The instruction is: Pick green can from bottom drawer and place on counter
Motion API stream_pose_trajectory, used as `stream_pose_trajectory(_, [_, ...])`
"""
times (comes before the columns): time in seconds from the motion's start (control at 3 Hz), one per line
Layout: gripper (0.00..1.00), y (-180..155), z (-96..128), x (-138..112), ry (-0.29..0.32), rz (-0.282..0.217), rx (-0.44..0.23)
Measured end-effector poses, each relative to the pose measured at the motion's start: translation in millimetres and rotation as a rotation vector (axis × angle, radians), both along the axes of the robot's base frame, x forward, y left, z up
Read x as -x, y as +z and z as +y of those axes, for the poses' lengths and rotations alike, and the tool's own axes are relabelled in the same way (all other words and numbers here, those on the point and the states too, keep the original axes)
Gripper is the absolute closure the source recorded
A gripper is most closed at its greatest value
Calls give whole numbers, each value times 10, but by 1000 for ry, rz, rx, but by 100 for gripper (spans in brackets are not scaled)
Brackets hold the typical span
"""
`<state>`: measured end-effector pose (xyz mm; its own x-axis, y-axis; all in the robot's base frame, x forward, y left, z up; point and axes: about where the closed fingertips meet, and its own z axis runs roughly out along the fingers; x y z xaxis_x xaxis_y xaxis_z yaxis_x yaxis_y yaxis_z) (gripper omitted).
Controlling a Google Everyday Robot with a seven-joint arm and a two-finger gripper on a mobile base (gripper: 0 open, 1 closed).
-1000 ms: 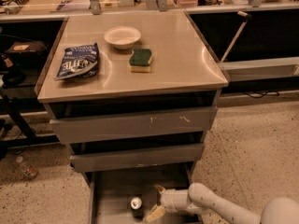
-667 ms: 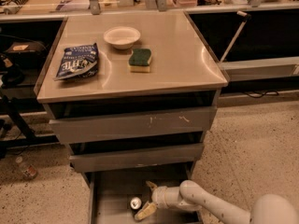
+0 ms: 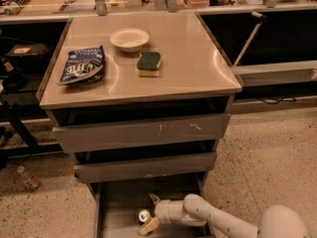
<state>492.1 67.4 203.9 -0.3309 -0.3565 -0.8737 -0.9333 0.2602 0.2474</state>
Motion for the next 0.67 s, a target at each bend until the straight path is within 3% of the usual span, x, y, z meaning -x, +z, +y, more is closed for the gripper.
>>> stream_pose_trajectory(0.67, [0, -173, -30, 131, -26, 30, -11])
